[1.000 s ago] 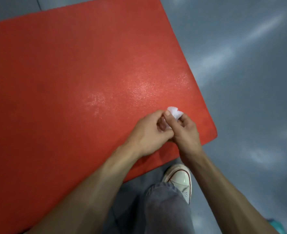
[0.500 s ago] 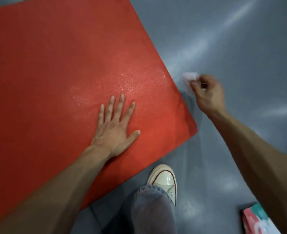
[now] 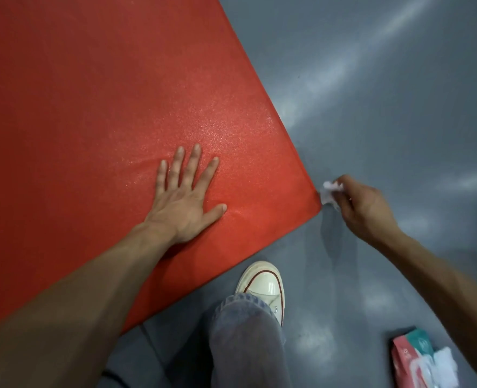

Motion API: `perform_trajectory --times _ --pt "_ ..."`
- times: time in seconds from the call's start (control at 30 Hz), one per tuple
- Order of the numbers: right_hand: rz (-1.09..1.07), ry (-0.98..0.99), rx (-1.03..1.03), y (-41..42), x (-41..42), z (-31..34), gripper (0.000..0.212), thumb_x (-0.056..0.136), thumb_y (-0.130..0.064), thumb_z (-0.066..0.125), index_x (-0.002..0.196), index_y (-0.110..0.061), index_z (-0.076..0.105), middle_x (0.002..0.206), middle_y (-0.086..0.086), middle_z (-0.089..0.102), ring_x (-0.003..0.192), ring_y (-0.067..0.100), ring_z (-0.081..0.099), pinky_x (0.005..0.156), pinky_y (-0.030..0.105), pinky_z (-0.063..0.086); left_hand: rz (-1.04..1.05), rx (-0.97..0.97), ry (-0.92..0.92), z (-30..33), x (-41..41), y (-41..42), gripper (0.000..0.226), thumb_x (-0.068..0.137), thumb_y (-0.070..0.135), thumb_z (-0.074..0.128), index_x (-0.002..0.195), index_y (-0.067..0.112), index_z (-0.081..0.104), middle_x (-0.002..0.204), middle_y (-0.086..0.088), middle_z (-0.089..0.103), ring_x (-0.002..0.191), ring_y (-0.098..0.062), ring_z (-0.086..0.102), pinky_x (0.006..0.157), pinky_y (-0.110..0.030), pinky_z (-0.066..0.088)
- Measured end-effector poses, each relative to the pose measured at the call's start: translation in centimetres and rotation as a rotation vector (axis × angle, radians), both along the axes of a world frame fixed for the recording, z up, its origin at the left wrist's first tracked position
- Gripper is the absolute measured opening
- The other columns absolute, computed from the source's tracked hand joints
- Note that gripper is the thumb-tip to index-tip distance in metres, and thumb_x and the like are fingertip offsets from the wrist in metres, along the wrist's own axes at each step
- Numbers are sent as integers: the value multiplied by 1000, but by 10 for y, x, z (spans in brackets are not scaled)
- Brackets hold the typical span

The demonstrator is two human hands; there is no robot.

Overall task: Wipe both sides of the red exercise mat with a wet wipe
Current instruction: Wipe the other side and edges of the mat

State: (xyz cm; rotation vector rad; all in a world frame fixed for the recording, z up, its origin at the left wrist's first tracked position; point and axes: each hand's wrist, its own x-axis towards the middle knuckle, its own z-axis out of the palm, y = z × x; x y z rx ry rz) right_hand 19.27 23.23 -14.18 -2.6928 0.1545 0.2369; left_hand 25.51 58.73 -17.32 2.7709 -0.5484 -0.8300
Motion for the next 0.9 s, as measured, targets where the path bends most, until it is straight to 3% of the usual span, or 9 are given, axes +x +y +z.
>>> perform_trajectory --times 0.1,0.17,0.37,0.57,0.67,0.77,0.83,0.9 --pt "-206 -55 -28 29 -11 -3 22 102 -25 57 84 -15 49 62 2 54 68 38 61 58 31 28 -2 3 9 0 1 -1 94 92 76 32 155 41 -28 156 4 -49 145 -24 -44 120 -51 -24" --pt "-247 -40 9 61 -30 -7 25 103 -25 55 82 -17 43 60 -1 47 62 39 56 57 33 24 -8 13 18 0 2 -2 94 93 76 33 155 41 -28 157 3 -48 145 -25 -44 120 -50 -25" --pt "145 72 72 114 -61 -15 16 97 -22 62 90 -13 51 88 4 68 79 31 63 61 37 49 -17 30 43 2 3 -2 95 94 75 35 155 40 -29 156 2 -49 145 -25 -45 119 -50 -26" --pt "-348 -25 -122 42 -26 -2 17 95 -18 65 94 -7 52 75 22 64 72 46 63 58 37 33 -13 38 67 5 4 -4 96 95 73 39 156 40 -27 157 1 -47 145 -27 -44 119 -51 -25" --pt "-157 24 34 96 -41 -4 22 100 -25 58 87 -21 41 63 1 50 59 36 56 54 33 28 -17 46 80 7 5 -4 96 95 73 39 156 39 -27 157 0 -48 144 -27 -45 118 -51 -26" --pt "154 143 124 144 -68 -9 23 99 -30 57 89 -18 40 67 -3 52 59 25 52 53 36 39 -24 54 91 8 6 -3 96 96 73 39 155 39 -29 156 0 -49 144 -27 -45 119 -52 -25" --pt "130 141 59 130 -65 -11 24 94 -33 62 92 -18 43 73 0 59 66 31 57 55 35 40 -28 50 100 9 6 -4 96 96 72 39 155 39 -29 156 0 -49 144 -27 -45 120 -52 -24" --pt "-50 140 -31 98 -54 -12 25 92 -33 65 92 -18 44 75 6 64 71 38 62 57 36 40 -30 55 90 8 5 -4 96 96 73 39 155 39 -28 157 0 -48 144 -27 -44 120 -52 -24"
